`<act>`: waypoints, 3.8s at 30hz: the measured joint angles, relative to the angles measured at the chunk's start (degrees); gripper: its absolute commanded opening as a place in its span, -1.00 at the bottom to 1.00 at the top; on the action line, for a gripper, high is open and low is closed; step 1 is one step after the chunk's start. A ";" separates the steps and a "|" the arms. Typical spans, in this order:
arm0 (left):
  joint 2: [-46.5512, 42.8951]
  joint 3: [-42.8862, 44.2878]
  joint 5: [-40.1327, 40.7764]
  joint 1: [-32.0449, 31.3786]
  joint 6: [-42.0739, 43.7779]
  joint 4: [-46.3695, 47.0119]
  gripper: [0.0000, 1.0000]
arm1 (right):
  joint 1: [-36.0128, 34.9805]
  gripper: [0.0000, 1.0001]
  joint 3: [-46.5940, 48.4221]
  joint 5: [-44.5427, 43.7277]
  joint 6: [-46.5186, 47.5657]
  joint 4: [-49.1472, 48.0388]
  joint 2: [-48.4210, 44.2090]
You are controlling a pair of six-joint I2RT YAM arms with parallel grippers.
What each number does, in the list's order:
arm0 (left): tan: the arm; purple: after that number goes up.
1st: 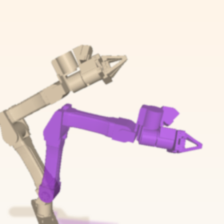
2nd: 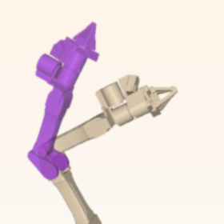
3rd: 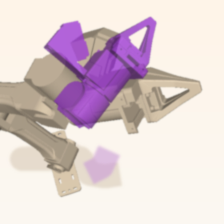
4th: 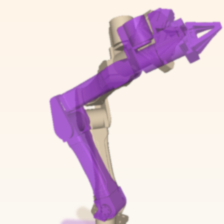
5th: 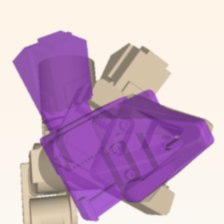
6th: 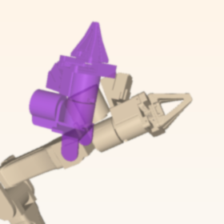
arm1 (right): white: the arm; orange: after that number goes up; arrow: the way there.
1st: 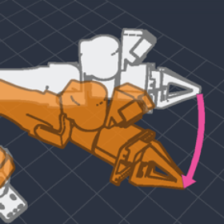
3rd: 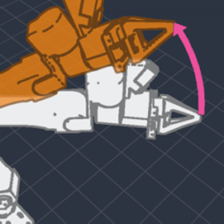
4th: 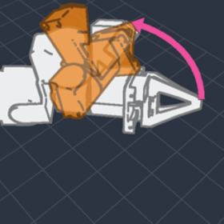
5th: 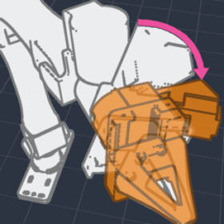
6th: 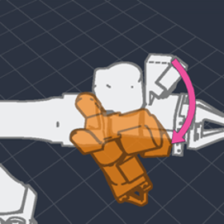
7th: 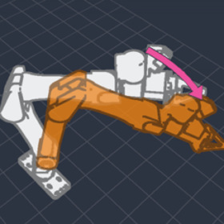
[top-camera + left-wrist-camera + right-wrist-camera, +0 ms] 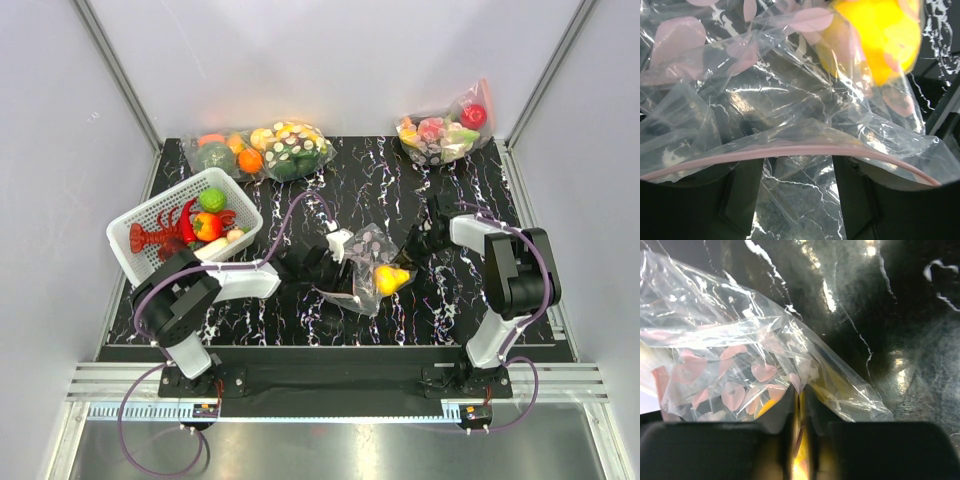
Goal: Open the zip-top bag and remove the fake food
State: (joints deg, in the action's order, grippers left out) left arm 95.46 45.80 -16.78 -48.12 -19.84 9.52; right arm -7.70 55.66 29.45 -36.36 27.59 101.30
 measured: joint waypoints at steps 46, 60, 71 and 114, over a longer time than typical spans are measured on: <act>2.23 4.15 -0.07 -2.23 -2.51 1.25 0.25 | 0.17 -1.00 -4.70 -7.69 4.61 8.74 -9.97; 6.40 8.63 -4.50 -3.63 -3.34 2.56 0.25 | 0.20 -0.84 -4.50 -2.49 0.31 2.49 -5.35; 6.95 8.20 -3.61 -3.67 -3.26 2.58 0.23 | -0.04 0.50 1.40 -11.54 5.51 10.10 -12.00; 6.47 6.10 -0.50 -3.67 -3.34 1.36 0.28 | -0.07 -1.00 -4.98 -17.29 7.58 14.05 -13.90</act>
State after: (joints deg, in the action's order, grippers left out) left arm 101.93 51.90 -17.28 -51.79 -23.18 10.87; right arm -7.77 50.68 12.16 -28.77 41.65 87.39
